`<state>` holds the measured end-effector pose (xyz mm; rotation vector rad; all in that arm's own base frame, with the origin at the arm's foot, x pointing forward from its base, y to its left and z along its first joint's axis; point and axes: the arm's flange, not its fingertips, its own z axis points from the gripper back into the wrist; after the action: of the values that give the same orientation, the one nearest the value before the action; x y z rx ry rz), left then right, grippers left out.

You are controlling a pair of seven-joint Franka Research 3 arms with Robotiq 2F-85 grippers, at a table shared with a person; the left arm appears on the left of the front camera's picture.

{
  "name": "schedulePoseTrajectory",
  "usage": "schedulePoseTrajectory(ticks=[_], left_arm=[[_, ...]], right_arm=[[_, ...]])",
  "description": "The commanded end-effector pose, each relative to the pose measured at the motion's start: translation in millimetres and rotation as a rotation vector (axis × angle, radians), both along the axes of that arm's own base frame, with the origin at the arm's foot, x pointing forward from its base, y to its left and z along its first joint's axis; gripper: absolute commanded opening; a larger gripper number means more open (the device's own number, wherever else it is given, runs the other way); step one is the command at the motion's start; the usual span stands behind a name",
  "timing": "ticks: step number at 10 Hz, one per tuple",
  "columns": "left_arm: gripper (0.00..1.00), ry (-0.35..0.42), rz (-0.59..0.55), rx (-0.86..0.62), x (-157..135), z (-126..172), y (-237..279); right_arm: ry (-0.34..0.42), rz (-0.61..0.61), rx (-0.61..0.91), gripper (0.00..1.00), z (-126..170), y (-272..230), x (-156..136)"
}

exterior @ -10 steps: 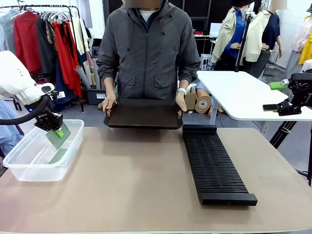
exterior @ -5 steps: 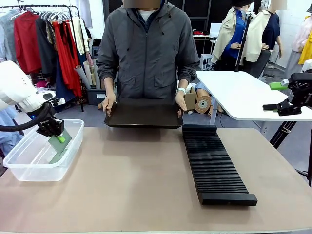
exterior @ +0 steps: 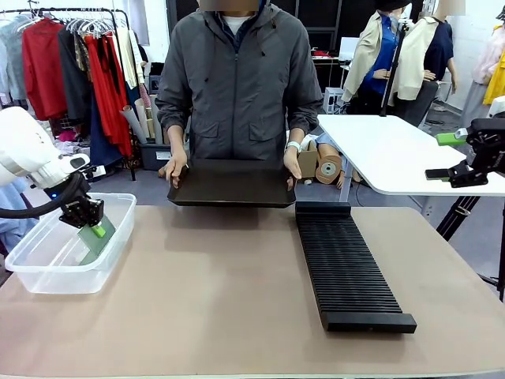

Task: Sort PCBs into racks and boxes based on the side picked up.
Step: If the short side of the Blank PCB is picked up, insert it into the PCB Rack ; if the long side is picked up, place it in the Organizing box.

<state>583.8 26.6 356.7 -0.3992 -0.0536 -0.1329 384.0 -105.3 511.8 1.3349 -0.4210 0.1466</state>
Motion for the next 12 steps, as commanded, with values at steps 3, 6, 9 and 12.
schedulePoseTrajectory(ticks=[3,6,9,12], left_arm=[[0.72,-0.026,0.012,-0.001,3,8,3],[1.00,-0.043,0.021,0.014,1,22,3],[1.00,-0.083,0.025,0.062,-10,52,3],[1.00,-0.109,0.021,0.092,-19,69,2]], right_arm=[[-0.017,-0.006,-0.004,1.00,0,1,-2],[-0.017,-0.006,-0.004,1.00,0,1,-2],[-0.017,-0.006,-0.004,1.00,0,1,-2],[-0.017,-0.006,-0.004,1.00,0,1,-2]])
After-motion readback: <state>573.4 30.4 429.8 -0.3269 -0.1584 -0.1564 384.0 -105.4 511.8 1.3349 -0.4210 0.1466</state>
